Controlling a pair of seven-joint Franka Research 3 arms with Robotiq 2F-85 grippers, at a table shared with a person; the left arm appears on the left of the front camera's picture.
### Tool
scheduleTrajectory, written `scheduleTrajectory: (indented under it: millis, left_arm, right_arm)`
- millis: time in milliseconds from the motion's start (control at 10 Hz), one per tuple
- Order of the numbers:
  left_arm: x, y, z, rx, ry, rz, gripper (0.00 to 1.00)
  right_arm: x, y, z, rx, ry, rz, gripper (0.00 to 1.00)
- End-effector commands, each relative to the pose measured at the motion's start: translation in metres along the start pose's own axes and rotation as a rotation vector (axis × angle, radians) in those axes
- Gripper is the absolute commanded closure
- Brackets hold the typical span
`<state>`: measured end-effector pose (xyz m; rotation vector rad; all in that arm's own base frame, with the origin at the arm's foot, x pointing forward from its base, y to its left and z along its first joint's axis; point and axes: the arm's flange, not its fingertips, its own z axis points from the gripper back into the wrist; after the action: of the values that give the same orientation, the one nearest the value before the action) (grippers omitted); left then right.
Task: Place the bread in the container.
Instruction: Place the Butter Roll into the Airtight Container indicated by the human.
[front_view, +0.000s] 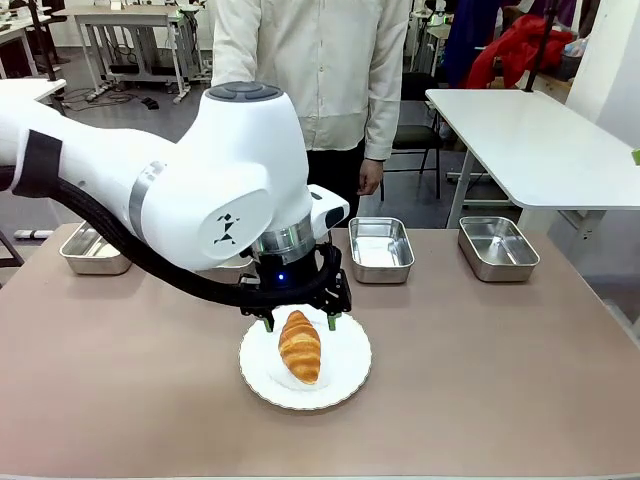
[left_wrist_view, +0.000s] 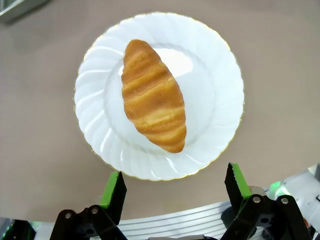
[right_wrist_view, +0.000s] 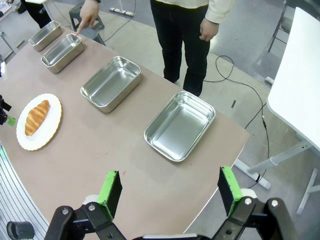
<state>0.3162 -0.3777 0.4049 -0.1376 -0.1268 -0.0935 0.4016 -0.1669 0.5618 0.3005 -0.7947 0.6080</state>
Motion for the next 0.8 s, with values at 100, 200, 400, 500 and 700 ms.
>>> scheduleTrajectory:
  millis: [100, 200, 400, 500, 700]
  left_arm:
    - [-0.007, -0.008, -0.032, 0.034, -0.04, 0.043, 0.0]
    - [-0.005, -0.008, -0.042, 0.048, -0.072, 0.054, 0.0]
    - [0.003, -0.004, -0.06, 0.043, -0.09, 0.063, 0.0]
    - [0.008, -0.004, -0.069, 0.045, -0.089, 0.058, 0.0]
    - [0.013, -0.005, -0.086, 0.07, -0.09, 0.069, 0.0]
  right_arm:
    - [0.0, -0.002, -0.001, 0.01, -0.028, 0.003, 0.0]
    - [0.0, -0.002, -0.001, 0.01, -0.028, 0.003, 0.0]
    - [0.0, -0.002, -0.001, 0.01, -0.028, 0.003, 0.0]
    - [0.0, -0.002, -0.001, 0.01, -0.028, 0.003, 0.0]
    - [0.0, -0.002, -0.001, 0.01, -0.028, 0.003, 0.0]
